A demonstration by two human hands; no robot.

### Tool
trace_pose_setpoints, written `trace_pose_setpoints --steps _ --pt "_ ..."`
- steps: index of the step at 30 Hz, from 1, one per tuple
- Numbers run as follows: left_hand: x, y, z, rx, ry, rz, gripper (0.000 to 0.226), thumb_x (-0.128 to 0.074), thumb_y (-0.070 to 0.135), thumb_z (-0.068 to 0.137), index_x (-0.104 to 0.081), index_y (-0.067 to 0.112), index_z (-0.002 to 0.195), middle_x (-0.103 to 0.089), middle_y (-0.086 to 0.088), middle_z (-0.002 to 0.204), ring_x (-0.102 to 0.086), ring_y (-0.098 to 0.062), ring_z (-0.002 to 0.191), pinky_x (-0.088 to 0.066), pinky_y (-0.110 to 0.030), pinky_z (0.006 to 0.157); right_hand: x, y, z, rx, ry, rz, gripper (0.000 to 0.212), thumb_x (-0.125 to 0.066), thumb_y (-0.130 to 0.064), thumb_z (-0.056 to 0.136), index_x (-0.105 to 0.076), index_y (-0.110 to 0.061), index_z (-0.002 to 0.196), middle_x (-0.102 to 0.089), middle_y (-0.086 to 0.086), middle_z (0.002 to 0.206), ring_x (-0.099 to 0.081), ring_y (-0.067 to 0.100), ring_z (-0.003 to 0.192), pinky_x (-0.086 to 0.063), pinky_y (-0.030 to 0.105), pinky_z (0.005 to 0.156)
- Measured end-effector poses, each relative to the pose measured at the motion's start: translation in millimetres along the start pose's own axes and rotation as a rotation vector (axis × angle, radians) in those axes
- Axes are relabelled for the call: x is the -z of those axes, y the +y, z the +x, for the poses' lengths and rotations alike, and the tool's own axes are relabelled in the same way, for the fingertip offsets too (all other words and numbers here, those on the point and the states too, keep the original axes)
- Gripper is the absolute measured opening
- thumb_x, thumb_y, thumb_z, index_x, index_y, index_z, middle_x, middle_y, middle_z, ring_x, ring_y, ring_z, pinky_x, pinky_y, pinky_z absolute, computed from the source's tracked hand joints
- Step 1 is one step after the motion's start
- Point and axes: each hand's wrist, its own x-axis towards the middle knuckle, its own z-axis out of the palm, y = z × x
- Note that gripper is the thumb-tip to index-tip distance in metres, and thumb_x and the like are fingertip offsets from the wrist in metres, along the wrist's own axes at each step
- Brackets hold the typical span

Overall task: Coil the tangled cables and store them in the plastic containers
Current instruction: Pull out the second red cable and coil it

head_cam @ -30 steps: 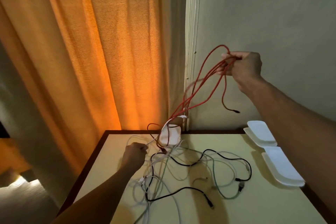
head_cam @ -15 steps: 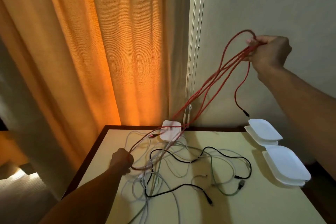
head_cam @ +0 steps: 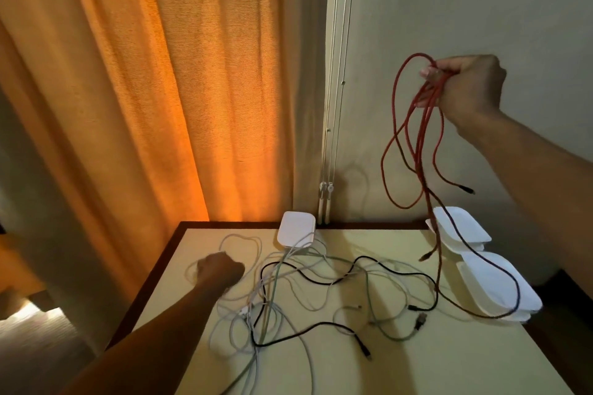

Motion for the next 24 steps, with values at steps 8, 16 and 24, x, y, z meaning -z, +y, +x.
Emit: trace_pose_setpoints --steps 8,16,24 --pt "29 120 -84 -0.683 -0.358 -0.504 0.107 -0.082 0.058 0.077 -0.024 0.022 0.158 -0.041 0.004 0.154 -0.044 -0.015 0.136 -0.043 -0.033 0.106 -8 -22 -16 0.111 -0.156 -0.085 0.032 -0.083 -0.016 0.084 -0.073 -0.006 0.113 -0.074 0.014 0.092 -0.075 0.024 0.069 -0.064 0.038 0.062" --pt "29 146 -94 -0.513 -0.109 -0.521 0.068 -0.079 0.018 0.084 -0.040 0.010 0.140 -0.059 -0.005 0.124 -0.060 -0.020 0.109 -0.049 -0.019 0.065 0 -31 -44 0.381 -0.703 -0.789 0.036 -0.063 0.009 0.092 -0.069 -0.007 0.123 -0.069 0.011 0.096 -0.067 0.010 0.069 -0.061 0.033 0.067" --pt "72 152 -123 -0.864 -0.131 -0.485 0.056 -0.074 0.032 0.093 -0.053 0.019 0.143 -0.056 0.002 0.142 -0.048 -0.005 0.122 -0.045 -0.022 0.094 -14 -25 -71 0.492 -0.690 -0.726 0.021 -0.067 -0.009 0.096 -0.074 -0.010 0.115 -0.071 0.010 0.109 -0.061 0.006 0.073 -0.051 0.023 0.071"
